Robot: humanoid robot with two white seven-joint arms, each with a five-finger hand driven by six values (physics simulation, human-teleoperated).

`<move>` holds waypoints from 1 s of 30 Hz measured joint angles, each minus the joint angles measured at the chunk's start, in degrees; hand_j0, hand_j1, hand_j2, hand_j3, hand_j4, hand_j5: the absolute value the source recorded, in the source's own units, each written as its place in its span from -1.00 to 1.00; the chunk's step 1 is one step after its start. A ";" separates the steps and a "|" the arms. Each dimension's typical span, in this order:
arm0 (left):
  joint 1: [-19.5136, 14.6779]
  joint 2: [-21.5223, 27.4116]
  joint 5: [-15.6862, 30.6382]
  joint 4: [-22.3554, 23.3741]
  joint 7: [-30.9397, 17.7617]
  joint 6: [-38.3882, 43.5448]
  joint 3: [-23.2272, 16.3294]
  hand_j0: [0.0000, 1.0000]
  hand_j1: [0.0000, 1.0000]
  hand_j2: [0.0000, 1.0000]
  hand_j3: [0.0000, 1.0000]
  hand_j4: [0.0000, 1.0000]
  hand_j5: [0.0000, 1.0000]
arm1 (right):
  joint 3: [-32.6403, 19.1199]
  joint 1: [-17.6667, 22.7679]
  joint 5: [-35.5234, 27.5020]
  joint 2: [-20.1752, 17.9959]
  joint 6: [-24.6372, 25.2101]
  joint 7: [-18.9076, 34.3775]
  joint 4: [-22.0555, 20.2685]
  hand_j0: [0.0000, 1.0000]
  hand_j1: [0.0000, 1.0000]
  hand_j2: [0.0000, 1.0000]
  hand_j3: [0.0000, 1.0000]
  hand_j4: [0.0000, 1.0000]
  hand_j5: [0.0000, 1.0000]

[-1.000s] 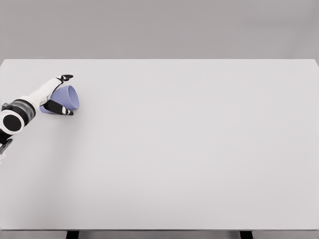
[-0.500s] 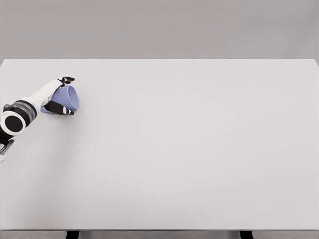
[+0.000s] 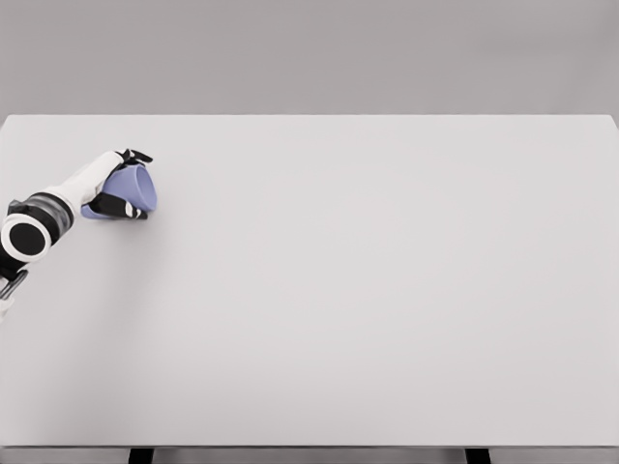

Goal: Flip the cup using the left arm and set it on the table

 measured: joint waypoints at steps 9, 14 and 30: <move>0.00 0.08 1.43 -1.54 1.29 -0.07 1.37 0.58 0.58 0.58 0.58 0.58 0.58 | 0.00 0.00 0.00 0.00 0.02 -0.04 0.01 1.00 1.00 1.00 1.00 1.00 1.00; -0.26 0.08 3.39 -2.84 2.06 -0.23 2.74 0.59 0.59 0.59 0.59 0.59 0.59 | 0.00 0.00 0.00 0.00 0.00 -0.01 0.01 1.00 1.00 1.00 1.00 1.00 1.00; 3.16 -1.03 9.54 -4.79 2.72 -3.22 11.17 0.62 0.62 0.62 0.62 0.62 0.62 | 0.00 0.00 0.00 0.00 0.03 -0.02 0.00 1.00 1.00 1.00 1.00 1.00 1.00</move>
